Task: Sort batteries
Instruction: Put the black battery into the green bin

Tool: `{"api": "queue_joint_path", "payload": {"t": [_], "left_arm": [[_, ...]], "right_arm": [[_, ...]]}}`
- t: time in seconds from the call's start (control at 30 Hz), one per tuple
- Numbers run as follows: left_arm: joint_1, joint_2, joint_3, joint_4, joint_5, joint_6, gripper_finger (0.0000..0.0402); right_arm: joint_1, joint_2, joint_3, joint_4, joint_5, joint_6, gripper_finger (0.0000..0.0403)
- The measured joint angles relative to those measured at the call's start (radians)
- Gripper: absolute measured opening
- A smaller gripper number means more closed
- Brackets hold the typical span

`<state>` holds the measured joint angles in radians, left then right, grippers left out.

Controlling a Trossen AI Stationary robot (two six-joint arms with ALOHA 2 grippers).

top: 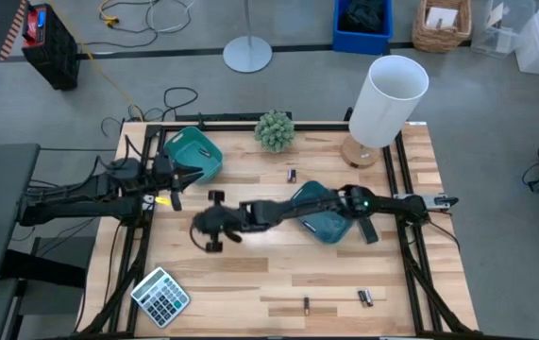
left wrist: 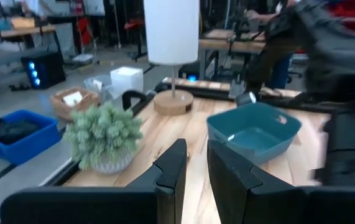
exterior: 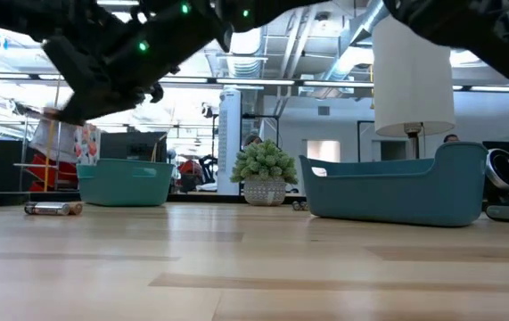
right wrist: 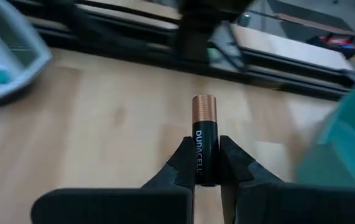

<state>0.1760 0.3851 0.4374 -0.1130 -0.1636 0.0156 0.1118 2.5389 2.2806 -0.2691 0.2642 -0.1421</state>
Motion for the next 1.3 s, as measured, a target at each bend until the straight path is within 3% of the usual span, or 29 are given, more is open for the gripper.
{"api": "queue_joint_path", "payload": {"t": [0.33, 0.7, 0.83, 1.13, 1.3], "left_arm": [[-0.001, -0.088, 0.0, 0.166, -0.009, 0.087, 0.0059], [-0.001, -0.152, 0.0, 0.106, -0.025, 0.111, 0.0059], [-0.001, -0.152, 0.0, 0.086, -0.031, 0.119, 0.0059], [-0.001, -0.151, 0.0, 0.044, -0.032, 0.115, 0.0059], [-0.001, -0.151, 0.0, 0.025, -0.032, 0.112, 0.0059]], "right_arm": [[-0.163, 0.0, 0.002, 0.062, 0.0, -0.024, 0.0041], [-0.295, -0.001, 0.002, 0.177, -0.003, -0.042, 0.0045], [-0.318, -0.001, 0.002, 0.19, -0.044, -0.032, 0.0074], [-0.324, -0.001, 0.002, 0.203, -0.061, -0.051, 0.0191], [-0.313, -0.033, 0.002, 0.143, -0.061, -0.077, 0.0208]]}}
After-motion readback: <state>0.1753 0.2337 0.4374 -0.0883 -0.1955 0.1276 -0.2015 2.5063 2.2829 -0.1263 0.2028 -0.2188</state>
